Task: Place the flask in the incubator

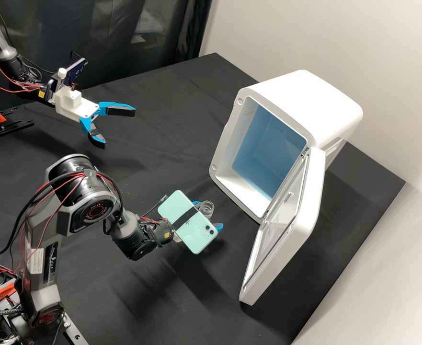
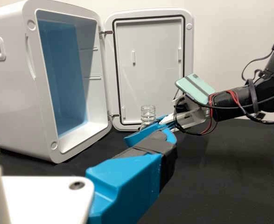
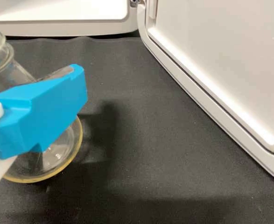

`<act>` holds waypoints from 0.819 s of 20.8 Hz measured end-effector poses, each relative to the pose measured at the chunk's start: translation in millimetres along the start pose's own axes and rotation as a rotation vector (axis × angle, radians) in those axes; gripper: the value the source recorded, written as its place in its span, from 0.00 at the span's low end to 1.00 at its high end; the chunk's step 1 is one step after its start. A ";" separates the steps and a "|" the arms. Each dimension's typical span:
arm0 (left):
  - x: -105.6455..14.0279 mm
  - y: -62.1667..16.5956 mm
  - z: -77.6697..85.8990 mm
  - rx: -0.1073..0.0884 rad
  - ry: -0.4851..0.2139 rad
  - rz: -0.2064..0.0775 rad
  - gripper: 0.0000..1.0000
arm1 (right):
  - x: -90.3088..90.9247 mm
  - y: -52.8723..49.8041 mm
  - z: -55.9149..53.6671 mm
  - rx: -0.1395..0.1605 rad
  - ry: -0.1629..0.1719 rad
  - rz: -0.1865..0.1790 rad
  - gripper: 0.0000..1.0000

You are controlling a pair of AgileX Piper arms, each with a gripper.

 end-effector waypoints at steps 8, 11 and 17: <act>-0.1 -1.7 -3.7 0.024 0.016 -0.007 1.00 | 0.0 0.1 0.1 0.001 -0.001 0.001 0.00; -0.1 -1.7 -3.7 0.025 0.016 -0.007 1.00 | -0.2 0.4 -0.2 0.001 0.000 0.002 0.00; -0.1 -3.6 -6.9 0.027 0.030 -0.017 1.00 | -9.5 13.5 -8.5 0.059 0.021 0.031 0.00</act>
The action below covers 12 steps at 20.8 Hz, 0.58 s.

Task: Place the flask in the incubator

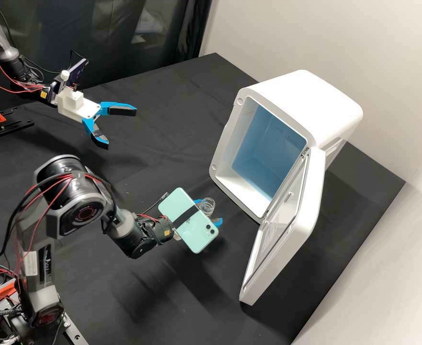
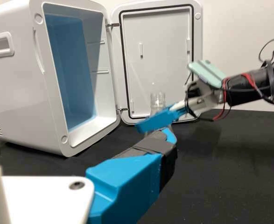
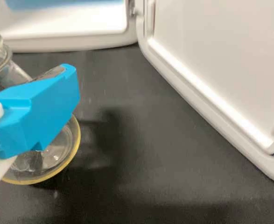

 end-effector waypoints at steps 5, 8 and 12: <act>0.7 -2.3 -0.7 -0.005 0.001 -0.009 1.00 | -18.4 34.8 -18.2 0.113 0.094 0.113 0.00; 1.2 -4.4 -1.7 -0.009 0.005 -0.018 1.00 | -25.1 47.3 -32.3 0.138 0.156 0.153 0.00; 1.4 -6.2 -4.0 -0.007 0.015 -0.025 1.00 | -18.8 50.1 -53.9 0.133 0.211 0.153 0.00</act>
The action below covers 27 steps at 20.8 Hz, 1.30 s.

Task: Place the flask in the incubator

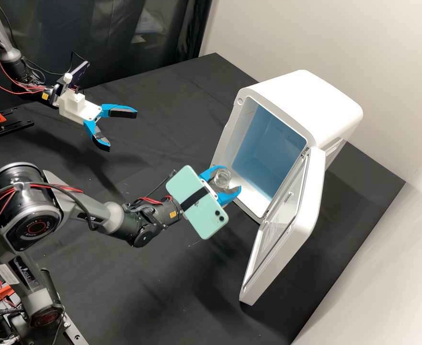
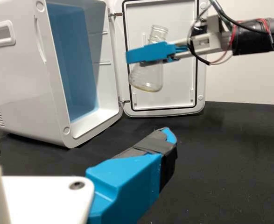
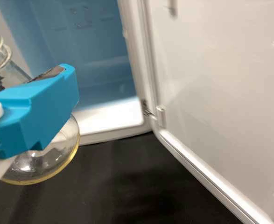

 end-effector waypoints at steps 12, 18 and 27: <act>0.5 -2.7 -4.6 0.026 0.029 -0.008 1.00 | 99.6 -16.8 -23.9 -0.006 -0.104 0.014 0.00; 1.4 -6.2 -6.5 0.020 0.040 -0.023 1.00 | 143.9 -15.4 -30.0 -0.006 -0.165 0.039 0.00; 2.1 -9.3 -8.1 0.011 0.049 -0.035 1.00 | 199.2 -21.6 -40.8 -0.026 -0.242 0.046 0.00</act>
